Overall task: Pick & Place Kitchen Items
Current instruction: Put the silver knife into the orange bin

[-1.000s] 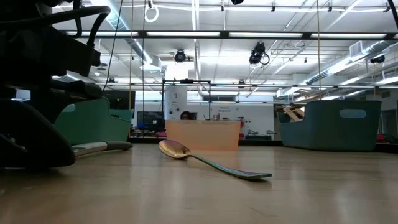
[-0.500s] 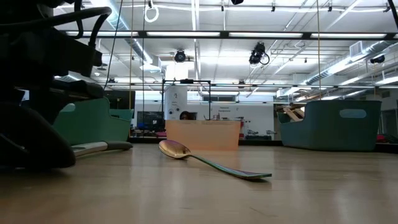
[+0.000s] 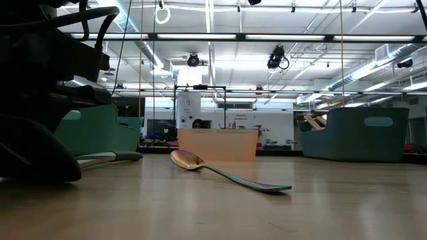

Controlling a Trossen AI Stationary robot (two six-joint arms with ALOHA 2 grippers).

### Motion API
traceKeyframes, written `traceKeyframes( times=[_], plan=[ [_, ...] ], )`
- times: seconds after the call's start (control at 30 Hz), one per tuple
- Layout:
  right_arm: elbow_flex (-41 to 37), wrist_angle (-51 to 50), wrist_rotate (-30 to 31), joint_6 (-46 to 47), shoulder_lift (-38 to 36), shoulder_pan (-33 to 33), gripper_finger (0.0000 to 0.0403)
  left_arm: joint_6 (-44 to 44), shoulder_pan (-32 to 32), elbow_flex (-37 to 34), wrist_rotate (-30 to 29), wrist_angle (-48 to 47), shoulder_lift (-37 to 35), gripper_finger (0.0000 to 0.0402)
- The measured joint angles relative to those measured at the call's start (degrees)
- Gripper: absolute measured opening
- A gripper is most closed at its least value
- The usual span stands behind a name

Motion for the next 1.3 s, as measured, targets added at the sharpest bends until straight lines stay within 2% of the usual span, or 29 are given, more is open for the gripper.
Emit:
traceKeyframes(
  times=[0.37, 0.8, 1.0, 1.3],
  plan=[
    [-0.02, 0.00, 0.02, -0.02, 0.00, 0.00, 0.0020, -0.01, -0.02, 0.00, -0.65, -0.93, 0.01, 0.0052],
    [-0.02, 0.01, 0.01, -0.01, 0.00, -0.01, 0.0020, 1.88, 0.33, -0.02, -4.91, -3.96, -0.27, 0.0052],
    [-0.02, 0.00, 0.01, 0.00, 0.00, 0.00, 0.0020, 1.77, 1.10, 3.11, -5.40, -8.09, -0.27, 0.0052],
    [-0.02, -0.09, 0.00, -0.01, 0.00, 0.00, 0.0020, 1.97, 3.24, 9.65, -10.41, -17.92, -0.54, 0.0052]
  ],
)
